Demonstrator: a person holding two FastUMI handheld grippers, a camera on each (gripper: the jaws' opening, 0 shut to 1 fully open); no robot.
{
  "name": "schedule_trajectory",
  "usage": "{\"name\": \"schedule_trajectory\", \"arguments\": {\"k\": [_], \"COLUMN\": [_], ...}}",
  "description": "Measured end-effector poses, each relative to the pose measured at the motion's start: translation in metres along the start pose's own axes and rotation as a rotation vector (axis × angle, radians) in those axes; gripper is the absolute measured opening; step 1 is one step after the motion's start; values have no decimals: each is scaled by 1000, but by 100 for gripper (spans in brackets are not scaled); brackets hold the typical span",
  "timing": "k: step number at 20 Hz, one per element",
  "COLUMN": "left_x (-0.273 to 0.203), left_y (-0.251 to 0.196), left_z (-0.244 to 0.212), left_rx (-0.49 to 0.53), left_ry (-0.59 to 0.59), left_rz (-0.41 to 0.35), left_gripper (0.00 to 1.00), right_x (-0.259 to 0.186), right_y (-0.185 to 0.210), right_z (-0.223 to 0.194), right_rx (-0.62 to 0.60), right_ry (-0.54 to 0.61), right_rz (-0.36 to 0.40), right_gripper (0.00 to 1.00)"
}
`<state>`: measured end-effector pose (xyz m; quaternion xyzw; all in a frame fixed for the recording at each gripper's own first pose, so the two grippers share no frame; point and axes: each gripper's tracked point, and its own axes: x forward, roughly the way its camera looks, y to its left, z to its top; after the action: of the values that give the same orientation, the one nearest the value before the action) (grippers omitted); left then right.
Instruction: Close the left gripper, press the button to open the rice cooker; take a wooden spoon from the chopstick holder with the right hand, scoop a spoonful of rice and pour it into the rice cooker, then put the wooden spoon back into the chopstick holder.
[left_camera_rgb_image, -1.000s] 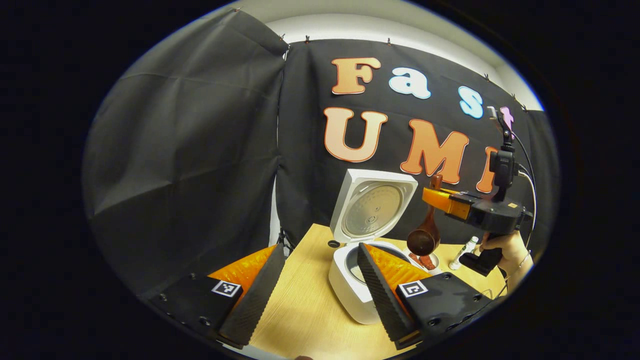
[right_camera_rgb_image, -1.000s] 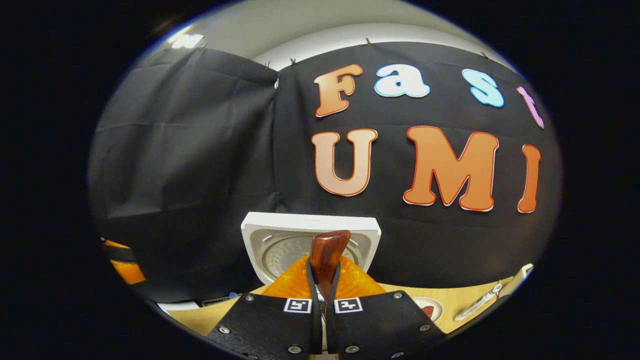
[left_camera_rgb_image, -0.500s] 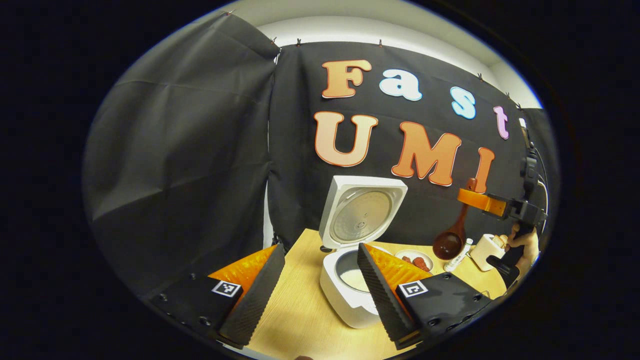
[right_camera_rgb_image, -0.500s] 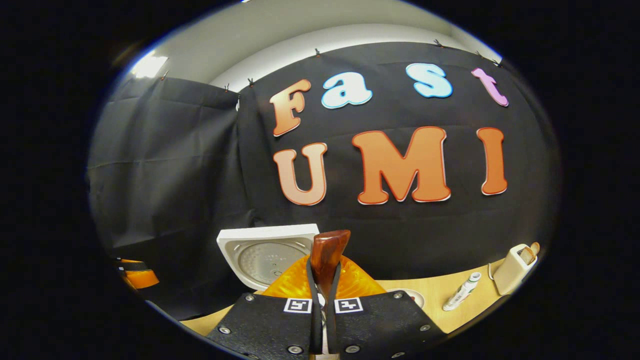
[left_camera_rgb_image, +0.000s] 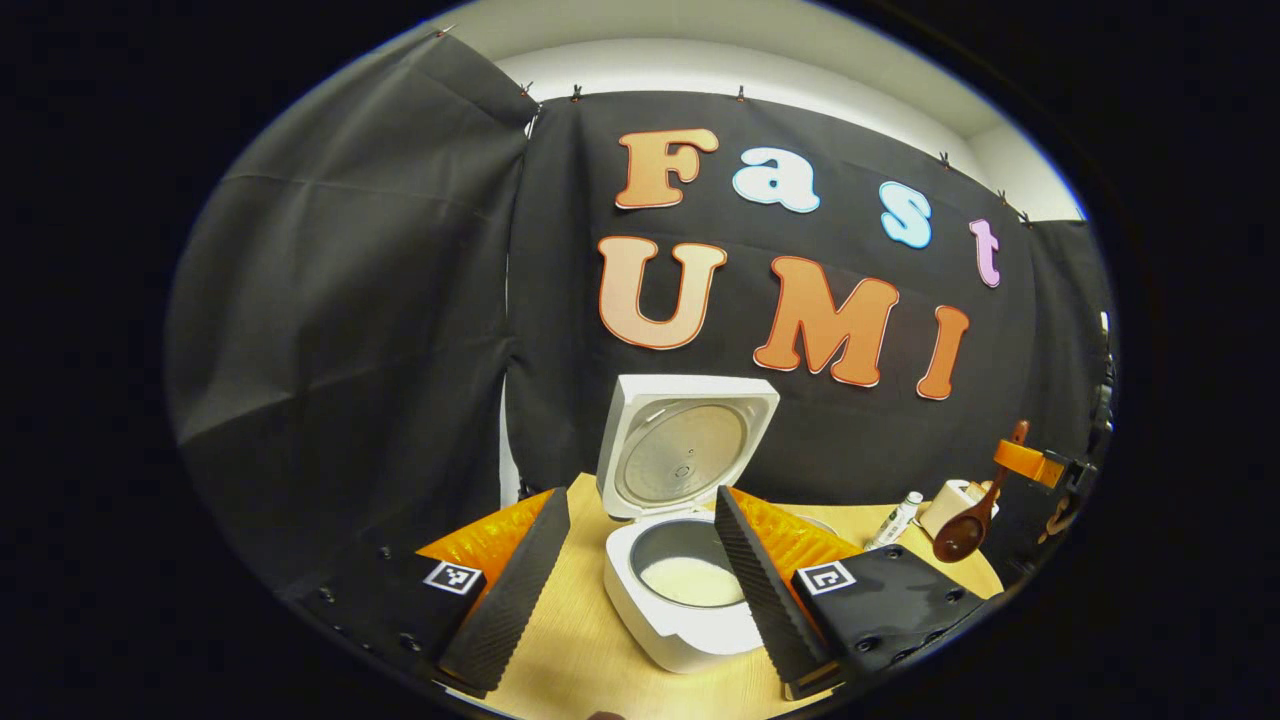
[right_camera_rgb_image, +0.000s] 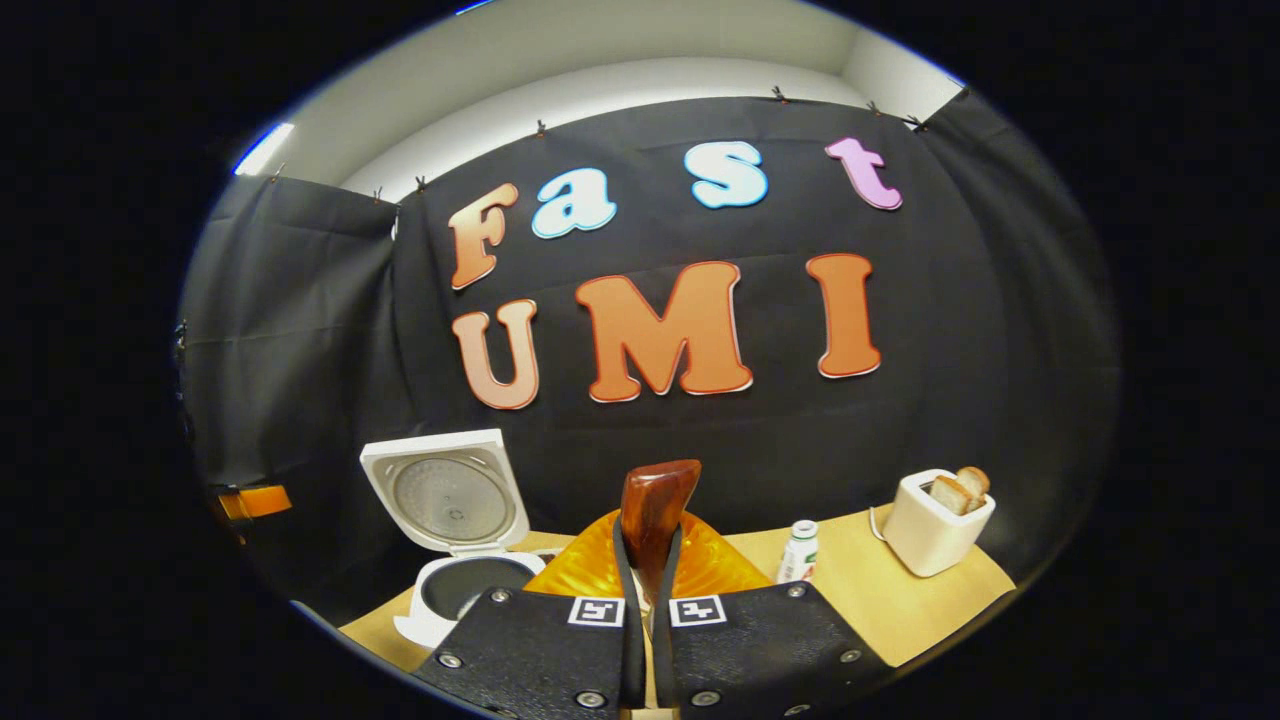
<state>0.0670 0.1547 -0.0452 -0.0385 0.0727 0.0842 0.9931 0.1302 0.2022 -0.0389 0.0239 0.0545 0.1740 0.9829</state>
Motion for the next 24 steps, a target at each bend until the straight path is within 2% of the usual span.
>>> {"name": "schedule_trajectory", "arguments": {"k": [5, 9, 12, 18, 24], "left_x": [5, 8, 13, 22, 34], "left_y": [-6, -12, -18, -22, -26], "left_z": [7, 14, 14, 20, 21], "left_rx": [-7, 6, -17, 9, 37], "left_ry": [-10, -13, -9, -15, 1], "left_rz": [-3, -4, -9, 21, 31], "left_gripper": [99, 99, 99, 99, 99], "right_x": [-34, -50, -57, -57, -55], "right_y": [-74, -115, -135, -159, -170], "right_z": [-24, -59, -95, -158, -197], "right_rx": [27, 73, 110, 173, 250], "right_ry": [28, 70, 113, 183, 209], "right_rz": [-129, -206, -241, -288, -306], "right_gripper": [3, 3, 2, 2, 2]}}
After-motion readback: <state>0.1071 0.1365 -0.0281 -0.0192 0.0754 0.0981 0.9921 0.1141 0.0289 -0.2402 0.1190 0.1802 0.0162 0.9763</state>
